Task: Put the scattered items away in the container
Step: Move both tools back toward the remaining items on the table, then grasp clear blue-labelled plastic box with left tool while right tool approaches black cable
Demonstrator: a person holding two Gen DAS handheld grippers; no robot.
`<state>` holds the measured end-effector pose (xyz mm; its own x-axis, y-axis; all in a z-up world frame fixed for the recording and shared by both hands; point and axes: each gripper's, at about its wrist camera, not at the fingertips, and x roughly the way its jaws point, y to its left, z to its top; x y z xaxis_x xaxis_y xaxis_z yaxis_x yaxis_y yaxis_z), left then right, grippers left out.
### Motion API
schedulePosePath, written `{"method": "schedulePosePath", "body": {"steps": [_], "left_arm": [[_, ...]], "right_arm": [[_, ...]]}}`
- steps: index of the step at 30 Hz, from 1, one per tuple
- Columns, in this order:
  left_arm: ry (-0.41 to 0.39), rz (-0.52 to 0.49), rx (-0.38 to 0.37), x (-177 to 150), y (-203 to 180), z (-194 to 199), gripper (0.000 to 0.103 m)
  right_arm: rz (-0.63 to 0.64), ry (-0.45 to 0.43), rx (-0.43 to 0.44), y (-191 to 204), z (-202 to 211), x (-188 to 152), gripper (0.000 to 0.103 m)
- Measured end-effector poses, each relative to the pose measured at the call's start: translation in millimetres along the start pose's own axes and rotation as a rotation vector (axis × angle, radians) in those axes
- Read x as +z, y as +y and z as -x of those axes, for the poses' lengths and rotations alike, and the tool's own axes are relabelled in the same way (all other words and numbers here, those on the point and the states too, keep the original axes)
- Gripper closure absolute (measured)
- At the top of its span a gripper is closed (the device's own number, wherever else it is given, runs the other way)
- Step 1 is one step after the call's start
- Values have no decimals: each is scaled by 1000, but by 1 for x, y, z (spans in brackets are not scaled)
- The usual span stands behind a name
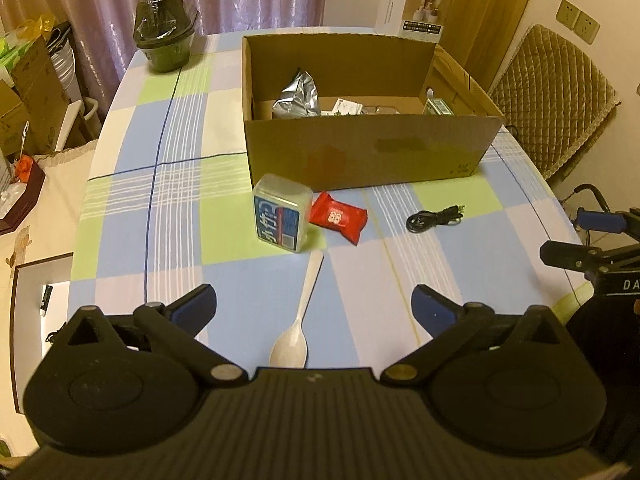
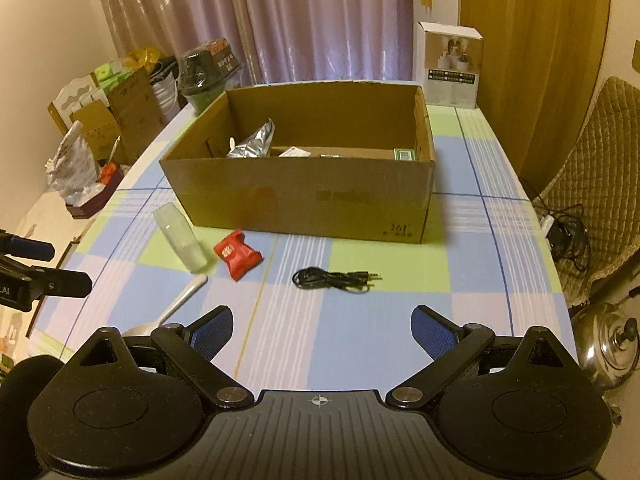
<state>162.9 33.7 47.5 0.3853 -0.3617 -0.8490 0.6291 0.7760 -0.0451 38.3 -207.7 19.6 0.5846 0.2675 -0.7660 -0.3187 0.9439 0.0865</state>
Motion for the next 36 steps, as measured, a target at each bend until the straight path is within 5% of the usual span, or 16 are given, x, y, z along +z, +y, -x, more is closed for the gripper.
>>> {"method": "schedulePosePath", "body": {"steps": [17, 25, 36], "left_arm": [[-7, 12, 22, -23, 15, -3, 1], [-11, -94, 75, -31, 14, -11, 1], [57, -123, 21, -27, 26, -27, 1]], "right_arm": [[2, 30, -6, 3, 1, -12, 3], [15, 46, 0, 7, -6, -13, 3], [7, 84, 12, 7, -22, -17, 3]]}}
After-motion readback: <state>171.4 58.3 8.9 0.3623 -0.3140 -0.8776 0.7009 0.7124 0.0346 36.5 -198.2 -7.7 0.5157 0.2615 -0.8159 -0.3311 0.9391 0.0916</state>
